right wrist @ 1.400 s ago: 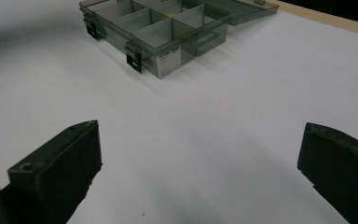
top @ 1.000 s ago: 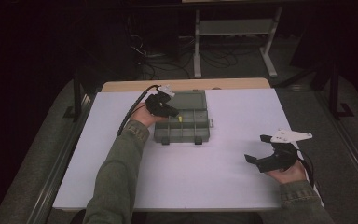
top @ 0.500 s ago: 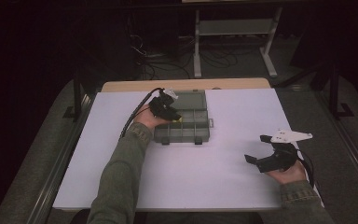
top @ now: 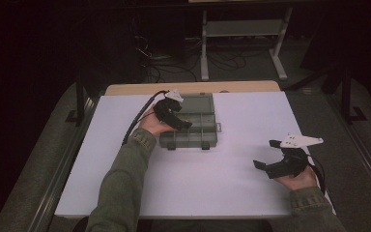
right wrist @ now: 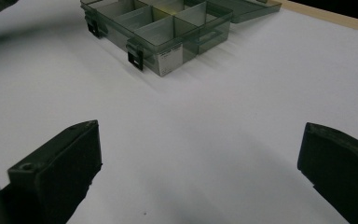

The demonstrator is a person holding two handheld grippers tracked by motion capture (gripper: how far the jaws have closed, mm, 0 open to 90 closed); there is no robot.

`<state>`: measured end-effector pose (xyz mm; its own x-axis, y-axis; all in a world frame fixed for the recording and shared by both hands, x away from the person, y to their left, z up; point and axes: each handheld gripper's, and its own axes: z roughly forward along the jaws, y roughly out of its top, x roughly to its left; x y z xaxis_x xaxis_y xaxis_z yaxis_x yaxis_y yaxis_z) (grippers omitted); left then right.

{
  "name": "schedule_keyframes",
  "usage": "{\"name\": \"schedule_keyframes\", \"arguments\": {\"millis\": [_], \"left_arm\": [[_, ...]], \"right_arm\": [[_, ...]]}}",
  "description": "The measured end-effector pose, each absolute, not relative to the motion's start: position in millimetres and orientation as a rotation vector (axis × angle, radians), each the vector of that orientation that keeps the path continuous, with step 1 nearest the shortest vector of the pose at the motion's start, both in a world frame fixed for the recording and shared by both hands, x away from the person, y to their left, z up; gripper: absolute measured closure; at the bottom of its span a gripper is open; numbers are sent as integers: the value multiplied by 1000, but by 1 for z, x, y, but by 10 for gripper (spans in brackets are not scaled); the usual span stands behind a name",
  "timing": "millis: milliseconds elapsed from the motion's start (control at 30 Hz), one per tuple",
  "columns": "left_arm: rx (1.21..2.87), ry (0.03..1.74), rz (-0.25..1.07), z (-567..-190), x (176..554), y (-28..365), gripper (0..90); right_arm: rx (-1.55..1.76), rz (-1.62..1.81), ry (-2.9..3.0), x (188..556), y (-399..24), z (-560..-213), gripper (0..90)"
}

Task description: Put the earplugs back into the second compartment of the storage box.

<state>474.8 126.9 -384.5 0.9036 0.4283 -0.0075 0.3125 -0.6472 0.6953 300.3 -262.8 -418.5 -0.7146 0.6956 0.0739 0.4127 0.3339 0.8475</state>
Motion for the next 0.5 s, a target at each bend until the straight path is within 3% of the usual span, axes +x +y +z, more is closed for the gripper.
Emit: {"name": "schedule_keyframes", "arguments": {"millis": [67,500], "left_arm": [[2328,531,185,-383,473,126,0],[2262,518,216,-376,450,148,0]], "right_arm": [[994,1326,2300,300,-263,-418,0],[997,1327,2299,300,-263,-419,0]]}}
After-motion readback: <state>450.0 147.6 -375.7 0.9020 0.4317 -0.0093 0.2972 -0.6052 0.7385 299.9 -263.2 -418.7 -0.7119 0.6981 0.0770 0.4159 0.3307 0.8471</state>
